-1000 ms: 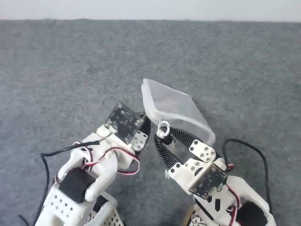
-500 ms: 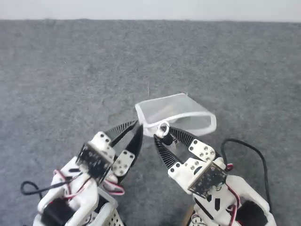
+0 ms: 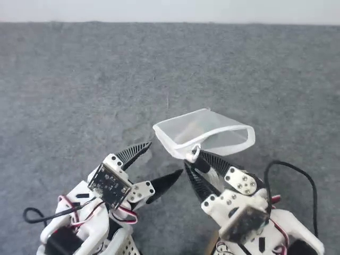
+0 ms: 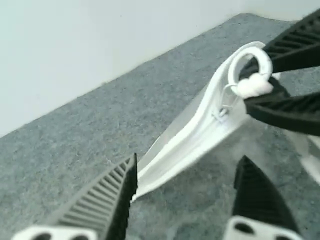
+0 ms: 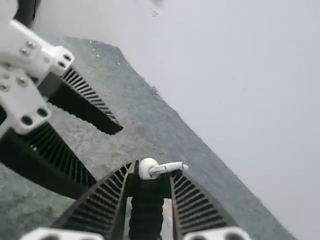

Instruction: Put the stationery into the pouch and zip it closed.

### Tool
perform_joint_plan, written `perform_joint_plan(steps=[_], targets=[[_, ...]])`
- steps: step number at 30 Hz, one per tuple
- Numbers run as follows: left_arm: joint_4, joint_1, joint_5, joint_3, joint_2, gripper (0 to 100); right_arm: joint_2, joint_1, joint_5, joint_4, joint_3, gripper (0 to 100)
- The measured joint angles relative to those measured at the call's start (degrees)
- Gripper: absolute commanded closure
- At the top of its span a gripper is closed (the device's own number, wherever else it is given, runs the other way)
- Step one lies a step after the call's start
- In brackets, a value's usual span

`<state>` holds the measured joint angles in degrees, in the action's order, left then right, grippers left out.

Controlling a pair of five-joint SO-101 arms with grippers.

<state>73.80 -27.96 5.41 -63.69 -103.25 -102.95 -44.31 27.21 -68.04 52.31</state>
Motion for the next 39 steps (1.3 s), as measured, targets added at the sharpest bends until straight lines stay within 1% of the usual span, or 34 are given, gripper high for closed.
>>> perform_joint_plan(steps=[4, 6, 11, 15, 18, 21, 27, 33, 37, 39], targets=[[0.0, -2.7, 0.2, 0.0, 0.0, 68, -0.4, -0.5, 1.2, -0.7, -0.6, 99.3], [0.0, -4.5, 0.3, 0.0, 0.0, 68, -0.4, -3.1, 1.9, -1.8, -0.6, 99.3], [0.0, -5.6, 0.3, 0.0, 0.0, 68, -0.3, -11.1, 2.5, -5.8, -3.0, 99.3], [0.0, -5.9, 0.6, -0.6, 0.0, 68, -0.3, -12.7, 2.5, -6.2, -4.1, 99.3], [-1.0, -5.8, 2.3, -4.0, 0.0, 68, -0.3, -13.0, 2.5, -6.2, -4.1, 99.3], [-2.6, -5.8, 2.6, -6.2, 0.0, 72, -0.3, -13.0, 2.5, -6.2, -4.1, 99.3], [-4.7, -6.0, 2.6, -6.3, 0.0, 78, -0.3, -13.0, 2.5, -6.2, -4.1, 99.3], [-6.2, -6.1, 2.6, -6.3, 0.0, 89, -0.3, -13.0, 2.5, -6.2, -4.1, 99.3], [-6.5, -9.8, 2.6, -6.9, 0.0, 99, -0.3, -13.0, 2.5, -6.2, -4.1, 99.3], [-7.6, -12.0, 2.9, -8.0, 0.0, 99, -0.3, -13.0, 2.3, -5.5, -4.1, 99.3]])
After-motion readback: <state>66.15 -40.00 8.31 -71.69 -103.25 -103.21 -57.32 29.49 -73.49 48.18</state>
